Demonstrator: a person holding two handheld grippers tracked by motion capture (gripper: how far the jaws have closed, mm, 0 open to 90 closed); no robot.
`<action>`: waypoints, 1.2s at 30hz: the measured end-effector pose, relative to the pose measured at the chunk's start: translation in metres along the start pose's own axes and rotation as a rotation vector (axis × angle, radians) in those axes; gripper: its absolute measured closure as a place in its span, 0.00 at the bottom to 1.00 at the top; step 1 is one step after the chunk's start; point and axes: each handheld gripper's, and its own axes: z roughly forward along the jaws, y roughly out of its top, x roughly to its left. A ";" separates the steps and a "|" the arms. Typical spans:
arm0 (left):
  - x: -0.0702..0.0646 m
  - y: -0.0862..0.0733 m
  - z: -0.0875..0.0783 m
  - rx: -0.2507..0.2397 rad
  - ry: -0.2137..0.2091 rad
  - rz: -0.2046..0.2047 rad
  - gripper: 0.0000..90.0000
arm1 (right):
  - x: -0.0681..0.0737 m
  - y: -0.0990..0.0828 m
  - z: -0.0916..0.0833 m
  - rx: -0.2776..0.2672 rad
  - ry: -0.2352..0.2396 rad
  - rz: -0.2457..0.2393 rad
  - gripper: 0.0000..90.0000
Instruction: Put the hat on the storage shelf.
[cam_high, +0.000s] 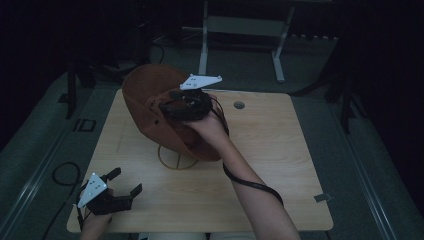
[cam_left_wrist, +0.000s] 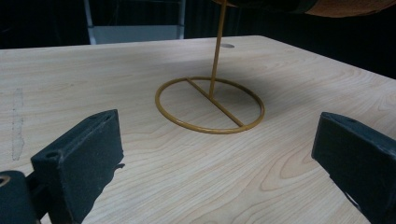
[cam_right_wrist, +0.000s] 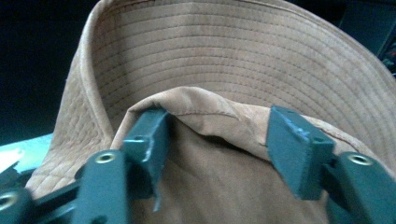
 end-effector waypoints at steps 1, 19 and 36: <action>0.000 0.000 0.000 -0.002 0.000 -0.005 0.03 | 0.001 0.000 -0.002 -0.002 -0.018 -0.015 0.37; 0.002 -0.002 -0.001 -0.003 0.008 -0.018 0.03 | -0.006 -0.007 -0.059 -0.077 0.007 0.033 0.16; 0.001 -0.004 0.002 0.007 0.013 -0.015 0.03 | -0.027 -0.054 -0.092 0.024 -0.059 0.013 0.16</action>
